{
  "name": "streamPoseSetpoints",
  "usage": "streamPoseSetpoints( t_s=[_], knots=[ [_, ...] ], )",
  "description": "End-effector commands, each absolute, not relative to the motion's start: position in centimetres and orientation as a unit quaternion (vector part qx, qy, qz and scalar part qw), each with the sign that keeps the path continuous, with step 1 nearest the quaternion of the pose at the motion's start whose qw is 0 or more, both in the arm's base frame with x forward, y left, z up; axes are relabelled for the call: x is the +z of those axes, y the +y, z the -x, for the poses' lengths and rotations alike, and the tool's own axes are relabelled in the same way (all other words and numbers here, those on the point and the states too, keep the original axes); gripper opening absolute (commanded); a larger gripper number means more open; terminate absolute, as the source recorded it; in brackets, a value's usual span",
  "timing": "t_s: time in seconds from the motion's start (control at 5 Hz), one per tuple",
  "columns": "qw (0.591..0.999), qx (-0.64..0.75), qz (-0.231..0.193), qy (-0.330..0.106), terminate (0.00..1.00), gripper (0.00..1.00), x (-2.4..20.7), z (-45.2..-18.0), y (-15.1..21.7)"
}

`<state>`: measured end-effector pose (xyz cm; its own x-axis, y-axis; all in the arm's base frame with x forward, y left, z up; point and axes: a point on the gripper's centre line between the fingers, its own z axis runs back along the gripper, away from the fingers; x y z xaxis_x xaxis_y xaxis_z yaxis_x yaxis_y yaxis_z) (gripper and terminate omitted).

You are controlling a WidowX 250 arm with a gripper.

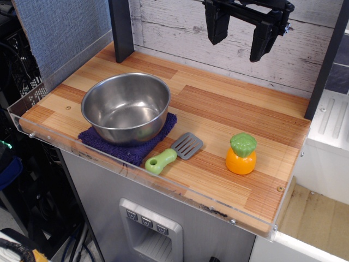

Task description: Put the pineapple in the pot.

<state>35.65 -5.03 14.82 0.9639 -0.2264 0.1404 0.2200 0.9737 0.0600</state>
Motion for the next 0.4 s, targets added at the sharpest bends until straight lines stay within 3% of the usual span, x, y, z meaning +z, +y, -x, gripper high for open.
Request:
streamPoseSetpoints(
  t_s=[0.0,0.2],
  knots=[
    [0.991,-0.113,-0.022,-0.073,0.0,1.0,14.8,-35.7,-5.0],
    [0.977,-0.186,0.015,-0.107,0.0,1.0,14.9,-35.3,-7.0]
  ],
)
